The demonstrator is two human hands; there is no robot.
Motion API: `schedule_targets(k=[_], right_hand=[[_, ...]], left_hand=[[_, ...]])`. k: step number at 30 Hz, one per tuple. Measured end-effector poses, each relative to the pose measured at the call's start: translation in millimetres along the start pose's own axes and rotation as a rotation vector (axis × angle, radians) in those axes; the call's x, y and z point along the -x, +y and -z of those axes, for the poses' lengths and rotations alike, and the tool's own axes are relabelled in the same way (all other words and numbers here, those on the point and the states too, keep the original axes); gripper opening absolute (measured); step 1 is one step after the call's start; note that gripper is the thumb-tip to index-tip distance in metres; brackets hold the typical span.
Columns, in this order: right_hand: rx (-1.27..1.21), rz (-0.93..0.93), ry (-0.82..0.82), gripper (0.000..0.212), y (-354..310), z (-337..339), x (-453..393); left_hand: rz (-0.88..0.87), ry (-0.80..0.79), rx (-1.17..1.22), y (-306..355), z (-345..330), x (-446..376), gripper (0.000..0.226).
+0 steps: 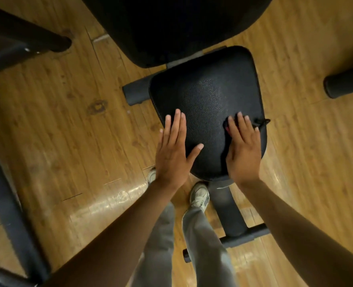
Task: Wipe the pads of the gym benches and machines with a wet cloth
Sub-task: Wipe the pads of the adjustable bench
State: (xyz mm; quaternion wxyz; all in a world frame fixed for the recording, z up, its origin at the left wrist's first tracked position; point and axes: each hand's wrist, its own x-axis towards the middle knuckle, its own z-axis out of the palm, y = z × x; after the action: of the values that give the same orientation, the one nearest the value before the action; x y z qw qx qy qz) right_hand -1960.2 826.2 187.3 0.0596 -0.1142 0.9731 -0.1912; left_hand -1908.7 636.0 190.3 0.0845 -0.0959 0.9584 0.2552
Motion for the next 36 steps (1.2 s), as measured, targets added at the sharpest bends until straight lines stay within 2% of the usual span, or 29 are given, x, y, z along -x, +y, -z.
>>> schedule_targets(k=[5,7,10,14,16,22,24,27,29,31,33,34,36], right_hand=[[0.019,-0.122,0.072,0.070,-6,6,-164],[0.026,-0.090,0.104,0.070,-5,2,-183],[0.038,0.002,0.147,0.067,5,-5,-117],[0.026,-0.004,0.048,0.063,-1,-5,23],[0.025,-0.009,0.035,0.063,1,-4,10],[0.064,-0.072,0.115,0.068,-11,0,-182],[0.057,-0.063,0.140,0.066,-15,-2,-174],[-0.002,-0.010,0.125,0.069,-17,-9,-76],[-0.010,0.061,0.005,0.071,-23,-12,1],[0.012,0.199,-0.066,0.068,-19,-11,31],[0.036,0.243,-0.045,0.064,-7,-8,-5],[0.062,0.205,0.001,0.063,-3,-8,-35],[0.053,-0.029,0.135,0.060,-2,-7,-102]], left_hand=[[0.093,0.163,-0.151,2,-19,-44,0.072],[0.157,0.240,-0.187,9,-30,-49,0.069],[0.193,0.297,-0.202,12,-35,-51,0.067],[0.187,0.282,-0.191,14,-33,-49,0.066],[0.194,0.285,-0.187,16,-31,-50,0.066],[0.188,0.288,-0.178,14,-33,-50,0.066],[0.189,0.288,-0.179,14,-32,-51,0.067],[0.189,0.266,-0.190,14,-31,-50,0.068],[0.184,0.258,-0.202,15,-30,-50,0.068],[0.170,0.247,-0.201,13,-29,-50,0.066],[0.157,0.234,-0.172,12,-27,-49,0.064],[0.147,0.230,-0.144,11,-26,-49,0.063],[0.111,0.219,-0.086,6,-24,-45,0.061]])
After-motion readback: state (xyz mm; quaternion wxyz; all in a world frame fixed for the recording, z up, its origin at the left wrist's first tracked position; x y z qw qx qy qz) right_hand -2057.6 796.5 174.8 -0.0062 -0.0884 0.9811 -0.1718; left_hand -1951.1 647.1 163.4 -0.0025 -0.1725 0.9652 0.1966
